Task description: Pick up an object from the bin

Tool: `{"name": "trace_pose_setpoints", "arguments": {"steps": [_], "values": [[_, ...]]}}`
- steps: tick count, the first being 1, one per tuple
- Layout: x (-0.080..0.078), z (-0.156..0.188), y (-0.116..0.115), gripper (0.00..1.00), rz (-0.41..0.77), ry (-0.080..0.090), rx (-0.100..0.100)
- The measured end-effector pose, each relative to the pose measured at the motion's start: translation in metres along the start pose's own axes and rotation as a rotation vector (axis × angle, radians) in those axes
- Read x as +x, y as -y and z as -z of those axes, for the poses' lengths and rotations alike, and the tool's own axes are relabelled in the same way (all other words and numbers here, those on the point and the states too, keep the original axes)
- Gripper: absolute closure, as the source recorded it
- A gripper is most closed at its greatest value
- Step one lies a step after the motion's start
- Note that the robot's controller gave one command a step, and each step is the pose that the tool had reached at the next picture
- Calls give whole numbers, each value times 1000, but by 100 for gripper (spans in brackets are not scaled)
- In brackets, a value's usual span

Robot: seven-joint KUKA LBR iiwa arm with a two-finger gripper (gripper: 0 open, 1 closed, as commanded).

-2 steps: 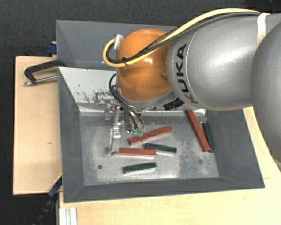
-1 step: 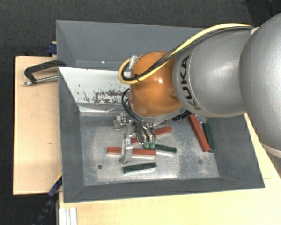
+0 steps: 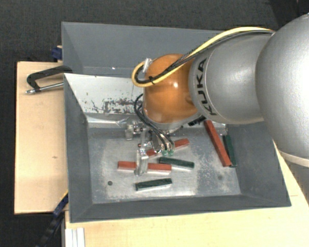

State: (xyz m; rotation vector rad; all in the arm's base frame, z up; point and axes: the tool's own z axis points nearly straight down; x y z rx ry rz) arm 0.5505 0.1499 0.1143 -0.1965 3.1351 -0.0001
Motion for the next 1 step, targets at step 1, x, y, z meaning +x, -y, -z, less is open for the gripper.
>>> {"name": "trace_pose_setpoints", "arguments": {"steps": [1], "values": [[23, -37, 26, 100, 78, 0, -2]]}}
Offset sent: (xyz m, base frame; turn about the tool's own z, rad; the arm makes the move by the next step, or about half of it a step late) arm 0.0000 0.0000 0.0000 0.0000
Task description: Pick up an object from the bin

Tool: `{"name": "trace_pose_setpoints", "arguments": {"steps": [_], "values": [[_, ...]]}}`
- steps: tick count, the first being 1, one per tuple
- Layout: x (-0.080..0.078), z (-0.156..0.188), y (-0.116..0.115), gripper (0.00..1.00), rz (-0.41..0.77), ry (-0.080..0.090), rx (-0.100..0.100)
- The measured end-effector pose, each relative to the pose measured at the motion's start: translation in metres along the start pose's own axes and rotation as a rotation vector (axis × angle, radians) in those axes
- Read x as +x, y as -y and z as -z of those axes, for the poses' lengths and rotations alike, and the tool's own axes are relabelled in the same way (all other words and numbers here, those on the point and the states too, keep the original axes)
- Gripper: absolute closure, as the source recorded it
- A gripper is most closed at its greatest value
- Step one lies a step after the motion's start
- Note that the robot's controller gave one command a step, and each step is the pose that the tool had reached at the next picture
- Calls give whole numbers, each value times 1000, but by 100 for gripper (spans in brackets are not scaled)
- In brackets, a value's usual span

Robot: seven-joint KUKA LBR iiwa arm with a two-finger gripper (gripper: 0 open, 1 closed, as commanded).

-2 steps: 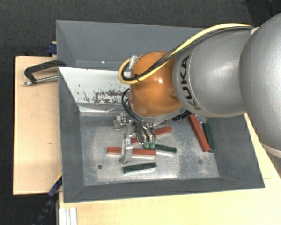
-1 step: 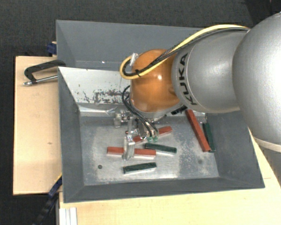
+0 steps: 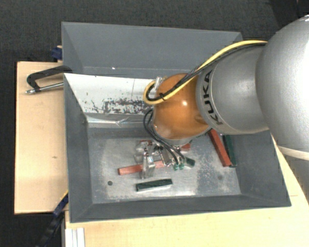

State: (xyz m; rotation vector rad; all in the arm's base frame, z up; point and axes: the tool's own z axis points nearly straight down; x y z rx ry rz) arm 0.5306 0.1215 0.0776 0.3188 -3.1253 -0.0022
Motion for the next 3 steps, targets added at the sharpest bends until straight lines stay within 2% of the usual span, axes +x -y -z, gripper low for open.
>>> {"name": "trace_pose_setpoints", "arguments": {"steps": [1, 2, 3], "values": [[0, 0, 0, 100, 0, 0, 0], [-1, 46, 17, 100, -20, 2, 0], [-9, 111, 16, 100, -23, 3, 0]]}}
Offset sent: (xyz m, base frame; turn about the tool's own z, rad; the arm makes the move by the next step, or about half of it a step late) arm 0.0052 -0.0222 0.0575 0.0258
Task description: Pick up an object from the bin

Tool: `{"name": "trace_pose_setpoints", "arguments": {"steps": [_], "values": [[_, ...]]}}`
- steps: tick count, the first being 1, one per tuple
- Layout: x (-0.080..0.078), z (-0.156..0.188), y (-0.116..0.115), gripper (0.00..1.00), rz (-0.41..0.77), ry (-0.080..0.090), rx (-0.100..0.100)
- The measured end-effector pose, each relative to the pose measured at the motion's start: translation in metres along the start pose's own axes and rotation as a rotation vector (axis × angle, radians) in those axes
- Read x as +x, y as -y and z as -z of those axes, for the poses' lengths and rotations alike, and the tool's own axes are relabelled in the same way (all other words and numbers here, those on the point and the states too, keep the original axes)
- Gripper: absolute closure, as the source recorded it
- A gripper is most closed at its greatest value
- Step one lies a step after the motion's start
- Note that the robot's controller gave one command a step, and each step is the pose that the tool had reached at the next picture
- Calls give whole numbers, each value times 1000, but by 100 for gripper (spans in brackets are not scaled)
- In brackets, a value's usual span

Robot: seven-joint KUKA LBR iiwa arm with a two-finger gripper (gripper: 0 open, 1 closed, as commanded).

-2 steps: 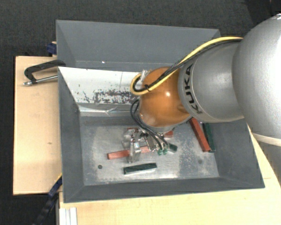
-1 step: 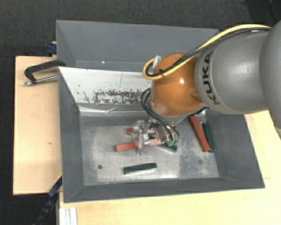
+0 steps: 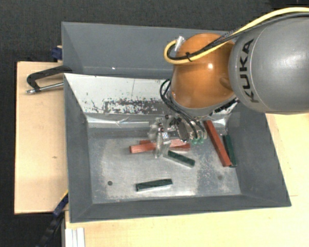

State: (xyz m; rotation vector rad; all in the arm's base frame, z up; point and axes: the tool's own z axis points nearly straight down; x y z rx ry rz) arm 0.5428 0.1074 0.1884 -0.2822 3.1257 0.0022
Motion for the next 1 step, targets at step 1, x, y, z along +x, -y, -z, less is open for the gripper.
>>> {"name": "trace_pose_setpoints", "arguments": {"steps": [1], "values": [[16, 38, -6, 100, -21, 3, -1]]}}
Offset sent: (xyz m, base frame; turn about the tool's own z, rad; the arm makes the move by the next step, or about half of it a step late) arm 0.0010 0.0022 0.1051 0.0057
